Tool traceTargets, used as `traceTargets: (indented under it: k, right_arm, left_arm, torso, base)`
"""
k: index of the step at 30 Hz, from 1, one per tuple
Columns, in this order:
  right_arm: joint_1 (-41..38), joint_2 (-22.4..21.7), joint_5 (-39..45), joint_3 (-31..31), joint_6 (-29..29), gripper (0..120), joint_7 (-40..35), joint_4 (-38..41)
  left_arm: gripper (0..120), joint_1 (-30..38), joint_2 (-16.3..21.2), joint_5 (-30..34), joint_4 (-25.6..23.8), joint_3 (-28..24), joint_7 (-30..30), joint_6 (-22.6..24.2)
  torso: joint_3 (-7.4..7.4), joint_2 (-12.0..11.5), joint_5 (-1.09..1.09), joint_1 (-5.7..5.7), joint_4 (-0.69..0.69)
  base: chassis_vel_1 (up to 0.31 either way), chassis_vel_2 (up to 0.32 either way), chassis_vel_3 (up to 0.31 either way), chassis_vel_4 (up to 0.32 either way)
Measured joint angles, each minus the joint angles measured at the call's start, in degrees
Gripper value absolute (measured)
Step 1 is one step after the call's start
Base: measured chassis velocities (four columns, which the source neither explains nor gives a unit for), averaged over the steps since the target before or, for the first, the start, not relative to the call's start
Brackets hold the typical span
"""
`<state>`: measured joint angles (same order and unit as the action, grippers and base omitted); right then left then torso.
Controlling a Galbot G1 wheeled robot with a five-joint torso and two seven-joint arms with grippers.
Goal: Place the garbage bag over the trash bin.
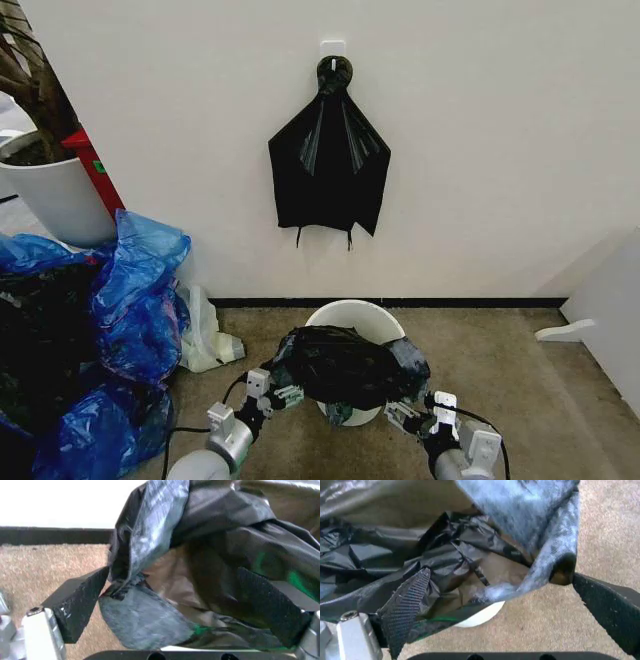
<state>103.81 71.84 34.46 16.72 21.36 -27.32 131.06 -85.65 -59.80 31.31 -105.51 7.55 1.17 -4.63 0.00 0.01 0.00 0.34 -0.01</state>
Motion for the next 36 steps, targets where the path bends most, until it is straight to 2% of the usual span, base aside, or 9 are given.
traceTargets:
  k: [17, 21, 29, 36]
  right_arm:
    - [5.45, 3.78, -9.73, -1.3, -8.79, 100, 1.76, 4.17]
    - [5.65, 3.48, -12.54, -1.14, -11.11, 100, 1.71, 4.83]
    - [4.9, 2.64, -11.62, -0.63, -11.35, 100, 1.42, 5.52]
    - [4.5, 1.27, -11.82, -0.35, -12.13, 100, 2.27, 6.46]
  left_arm:
    - [100, -6.32, -1.62, -1.18, -4.6, 0.32, -0.66, -4.07]
    - [100, -7.29, -1.86, -1.92, -5.57, 0.39, -0.13, -4.73]
    - [100, -8.39, -1.96, -2.82, -5.35, 0.67, 0.09, -5.36]
    - [100, -11.57, -2.95, -5.29, -6.99, 1.49, -2.01, -7.69]
  torso:
    - [0.0, 0.0, 0.0, 0.0, 0.0]
    - [0.0, 0.0, 0.01, 0.0, -0.01]
    - [0.0, -0.01, 0.01, 0.0, -0.01]
    - [0.01, -0.01, 0.0, 0.0, 0.0]
  base:
    - [0.0, 0.0, 0.0, 0.0]
    - [0.0, 0.0, 0.0, 0.0]
    - [0.0, 0.0, 0.0, 0.0]
    - [0.0, 0.0, 0.0, 0.0]
